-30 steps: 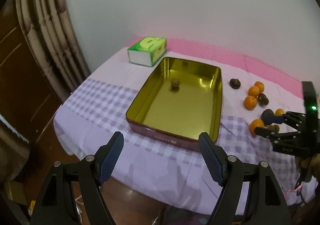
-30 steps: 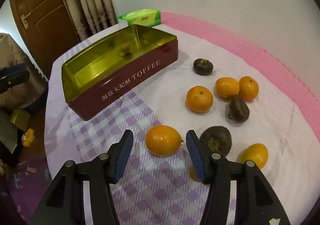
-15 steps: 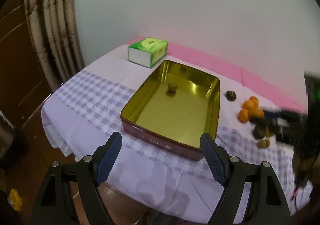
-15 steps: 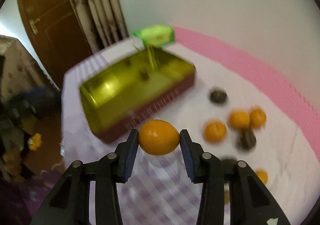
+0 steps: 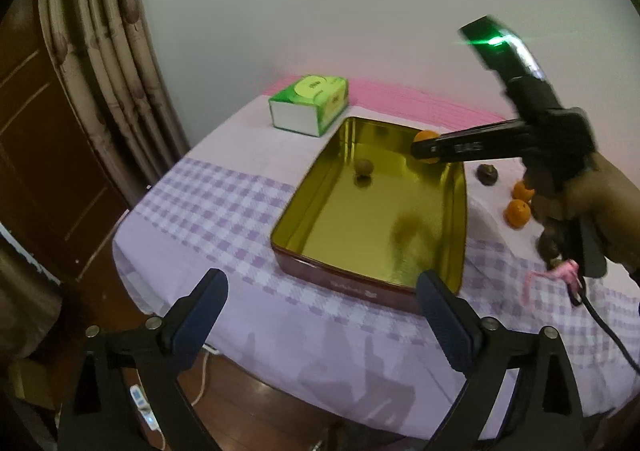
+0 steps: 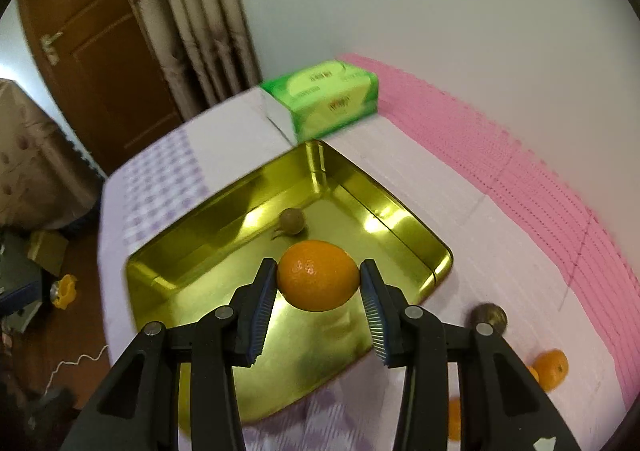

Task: Organize fruits
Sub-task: 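Carry the mandarin with the right gripper over the tin, then release the mandarin into the tin and withdraw the right gripper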

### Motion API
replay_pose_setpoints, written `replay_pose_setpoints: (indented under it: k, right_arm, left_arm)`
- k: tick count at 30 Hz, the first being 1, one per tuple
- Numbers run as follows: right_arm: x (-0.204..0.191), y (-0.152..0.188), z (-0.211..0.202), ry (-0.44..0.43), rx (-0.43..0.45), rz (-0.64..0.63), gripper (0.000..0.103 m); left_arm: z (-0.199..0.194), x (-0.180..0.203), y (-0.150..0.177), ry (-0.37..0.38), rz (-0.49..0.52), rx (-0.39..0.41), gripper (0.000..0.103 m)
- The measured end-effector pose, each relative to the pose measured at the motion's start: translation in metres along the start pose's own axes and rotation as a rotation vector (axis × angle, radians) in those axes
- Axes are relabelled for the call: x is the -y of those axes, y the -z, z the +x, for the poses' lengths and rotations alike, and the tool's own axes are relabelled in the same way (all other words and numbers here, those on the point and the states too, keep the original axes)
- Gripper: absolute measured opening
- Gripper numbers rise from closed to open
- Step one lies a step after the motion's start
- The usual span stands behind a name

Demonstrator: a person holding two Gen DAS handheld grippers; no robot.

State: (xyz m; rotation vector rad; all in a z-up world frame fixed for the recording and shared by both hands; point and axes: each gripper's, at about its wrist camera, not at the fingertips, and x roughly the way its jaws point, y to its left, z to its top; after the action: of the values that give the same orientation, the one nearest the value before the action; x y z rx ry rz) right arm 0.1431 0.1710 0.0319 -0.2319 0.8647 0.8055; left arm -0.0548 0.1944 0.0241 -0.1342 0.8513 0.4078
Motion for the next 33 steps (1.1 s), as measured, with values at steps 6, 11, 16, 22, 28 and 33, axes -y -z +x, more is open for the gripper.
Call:
replay_pose_setpoints:
  k: [6,11,16,22,28,33]
  right_arm:
    - [0.011,-0.012,0.035,0.031,-0.057,0.038,0.039]
    - [0.016,-0.023,0.054,0.058,-0.091,0.072,0.039]
    - [0.019,-0.029,0.067,0.07,-0.11,0.111,0.039]
    - [0.017,-0.033,0.073,0.072,-0.107,0.135,0.039]
    - [0.02,-0.038,0.075,0.064,-0.086,0.189,0.04]
    - [0.02,-0.041,0.064,0.057,-0.027,0.21,0.04]
  left_arm:
    - [0.006,-0.007,-0.001,-0.013,-0.026,-0.024,0.096]
    - [0.011,-0.006,-0.001,-0.005,-0.023,-0.043,0.096]
    - [0.015,-0.005,0.001,0.002,-0.022,-0.068,0.096]
    - [0.02,-0.006,0.001,0.008,-0.031,-0.097,0.096]
    - [0.022,-0.007,0.001,0.012,-0.033,-0.109,0.096]
    - [0.023,-0.009,0.001,0.014,-0.034,-0.117,0.096]
